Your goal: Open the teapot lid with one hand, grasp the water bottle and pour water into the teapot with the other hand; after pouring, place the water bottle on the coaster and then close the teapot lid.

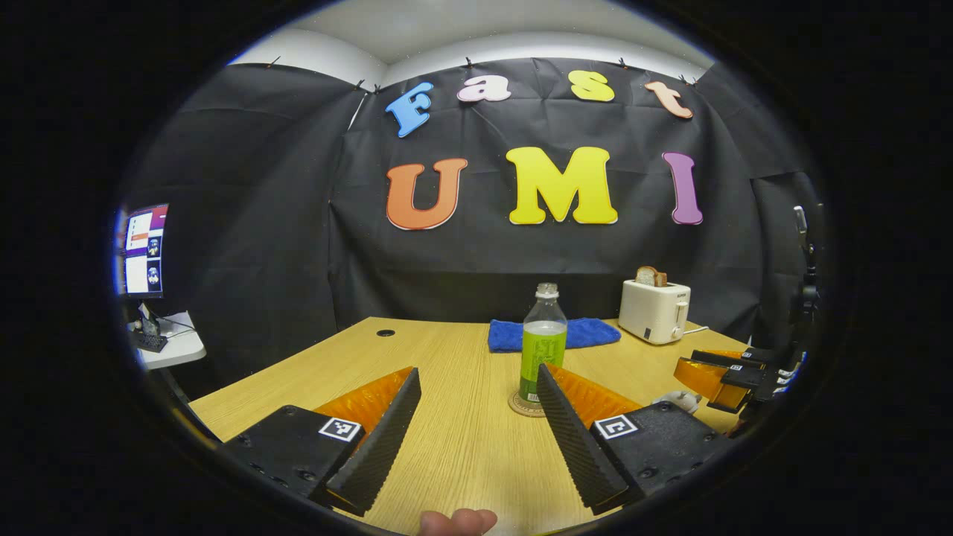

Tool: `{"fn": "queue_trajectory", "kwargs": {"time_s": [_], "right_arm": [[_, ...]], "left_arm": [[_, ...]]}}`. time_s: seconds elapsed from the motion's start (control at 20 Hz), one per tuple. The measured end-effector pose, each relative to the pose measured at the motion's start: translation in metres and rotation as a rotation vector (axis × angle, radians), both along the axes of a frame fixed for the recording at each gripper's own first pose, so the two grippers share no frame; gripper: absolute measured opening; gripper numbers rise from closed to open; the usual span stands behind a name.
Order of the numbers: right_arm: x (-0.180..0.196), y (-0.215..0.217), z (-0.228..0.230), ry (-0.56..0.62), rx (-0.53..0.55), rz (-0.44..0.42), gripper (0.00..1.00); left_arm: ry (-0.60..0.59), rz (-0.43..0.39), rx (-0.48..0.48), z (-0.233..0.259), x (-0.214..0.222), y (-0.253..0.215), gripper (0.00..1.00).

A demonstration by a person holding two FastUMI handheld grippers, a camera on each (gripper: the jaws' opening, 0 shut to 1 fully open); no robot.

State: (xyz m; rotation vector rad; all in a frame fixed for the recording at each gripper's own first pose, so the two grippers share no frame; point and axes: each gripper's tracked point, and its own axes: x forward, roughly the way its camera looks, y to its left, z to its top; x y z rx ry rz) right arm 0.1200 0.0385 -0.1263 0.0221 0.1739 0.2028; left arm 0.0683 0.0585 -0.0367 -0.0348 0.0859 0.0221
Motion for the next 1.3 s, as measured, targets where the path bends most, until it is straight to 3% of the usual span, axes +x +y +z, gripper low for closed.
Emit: {"fn": "queue_trajectory", "kwargs": {"time_s": [0.05, 0.1, 0.2, 0.35, 0.55, 0.6, 0.7, 0.75, 0.8, 0.9, 1.3], "right_arm": [[-0.002, -0.003, 0.006, -0.01, 0.004, -0.006, 0.46], [-0.007, -0.009, 0.014, -0.022, 0.004, -0.016, 0.67], [-0.018, -0.021, 0.031, -0.053, 0.007, -0.038, 0.84], [-0.034, -0.035, 0.052, -0.083, 0.001, -0.066, 0.95], [-0.062, -0.043, 0.073, -0.109, -0.006, -0.083, 0.92], [-0.073, -0.041, 0.075, -0.112, -0.002, -0.081, 0.96], [-0.093, -0.041, 0.08, -0.125, -0.017, -0.089, 0.92], [-0.102, -0.04, 0.085, -0.14, -0.028, -0.093, 0.96], [-0.109, -0.04, 0.089, -0.152, -0.037, -0.103, 0.92], [-0.122, -0.044, 0.098, -0.174, -0.039, -0.122, 0.96], [-0.136, -0.06, 0.115, -0.201, 0.0, -0.175, 0.95]], "left_arm": [[-0.01, -0.003, 0.002, 0.005, -0.004, -0.004, 0.98], [-0.02, -0.007, 0.005, 0.012, -0.008, -0.01, 0.96], [-0.037, -0.018, 0.005, 0.022, -0.017, -0.02, 0.97], [-0.048, -0.021, 0.002, 0.033, -0.031, -0.034, 0.97], [-0.068, -0.027, -0.043, 0.045, -0.048, -0.054, 0.98], [-0.077, -0.016, -0.018, 0.048, -0.052, -0.054, 0.98], [-0.09, -0.011, 0.027, 0.051, -0.06, -0.059, 0.98], [-0.093, -0.021, 0.031, 0.052, -0.063, -0.065, 0.98], [-0.087, -0.031, 0.031, 0.05, -0.068, -0.07, 0.97], [-0.083, -0.042, 0.031, 0.051, -0.074, -0.074, 0.97], [-0.11, -0.026, 0.019, 0.062, -0.088, -0.072, 0.98]]}}
